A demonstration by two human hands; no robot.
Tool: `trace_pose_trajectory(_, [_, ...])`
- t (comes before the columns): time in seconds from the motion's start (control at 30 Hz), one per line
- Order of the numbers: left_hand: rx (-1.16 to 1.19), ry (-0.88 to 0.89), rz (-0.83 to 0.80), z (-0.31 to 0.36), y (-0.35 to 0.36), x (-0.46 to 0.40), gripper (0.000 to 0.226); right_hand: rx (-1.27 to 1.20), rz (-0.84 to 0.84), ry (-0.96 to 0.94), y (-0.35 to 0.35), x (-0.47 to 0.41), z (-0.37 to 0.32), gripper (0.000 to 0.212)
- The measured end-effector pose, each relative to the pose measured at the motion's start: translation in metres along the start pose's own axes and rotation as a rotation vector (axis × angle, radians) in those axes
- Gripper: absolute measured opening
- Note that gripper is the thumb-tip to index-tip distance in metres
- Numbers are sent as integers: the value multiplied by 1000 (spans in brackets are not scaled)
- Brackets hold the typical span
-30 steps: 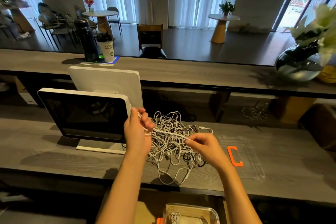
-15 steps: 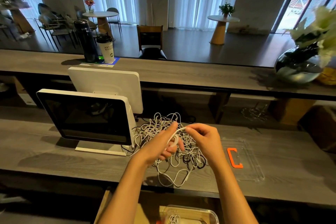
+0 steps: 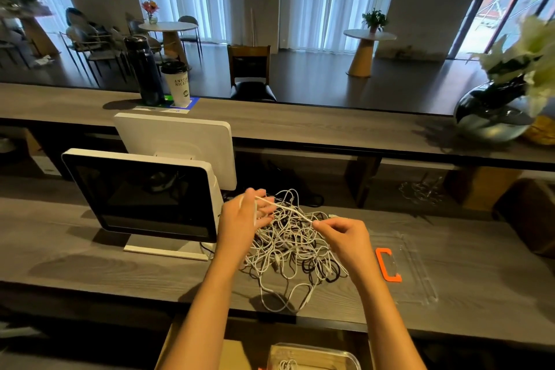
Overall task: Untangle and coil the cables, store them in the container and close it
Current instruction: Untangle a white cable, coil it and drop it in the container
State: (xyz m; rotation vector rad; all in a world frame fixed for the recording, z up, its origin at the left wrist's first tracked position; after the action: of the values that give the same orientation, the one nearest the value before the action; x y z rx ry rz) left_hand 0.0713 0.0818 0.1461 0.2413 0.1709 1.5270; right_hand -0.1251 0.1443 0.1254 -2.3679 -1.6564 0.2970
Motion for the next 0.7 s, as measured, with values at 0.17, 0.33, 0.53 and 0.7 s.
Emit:
trace_pose_trajectory(0.17, [777, -76, 20, 17, 0, 2, 44, -58, -87, -63, -3, 0, -2, 7])
trace_pose_trajectory(0.33, [315, 98, 183, 16, -12, -3, 38, -15, -188, -137, 1, 7, -6, 14])
trace_pose_trajectory(0.53, [-635, 99, -54, 8, 5, 3, 42, -90, -208, -220, 8, 15, -29, 18])
trace_pose_trajectory(0.7, [-603, -208, -403, -3, 27, 25, 81, -125, -7, -179, 10, 13, -34, 8])
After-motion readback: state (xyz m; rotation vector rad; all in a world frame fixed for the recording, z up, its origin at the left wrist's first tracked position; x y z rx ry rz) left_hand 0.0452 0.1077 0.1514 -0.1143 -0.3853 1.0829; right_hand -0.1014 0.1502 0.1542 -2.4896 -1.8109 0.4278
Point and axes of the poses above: each hand's wrist, its own x-axis away from the middle knuckle, its own y-axis out of the palm, z = x × y, the point moved 3 cm from there along -x, towards the middle knuckle, and after that the axes turned 8 degrees about x, right-handed, at the moved point
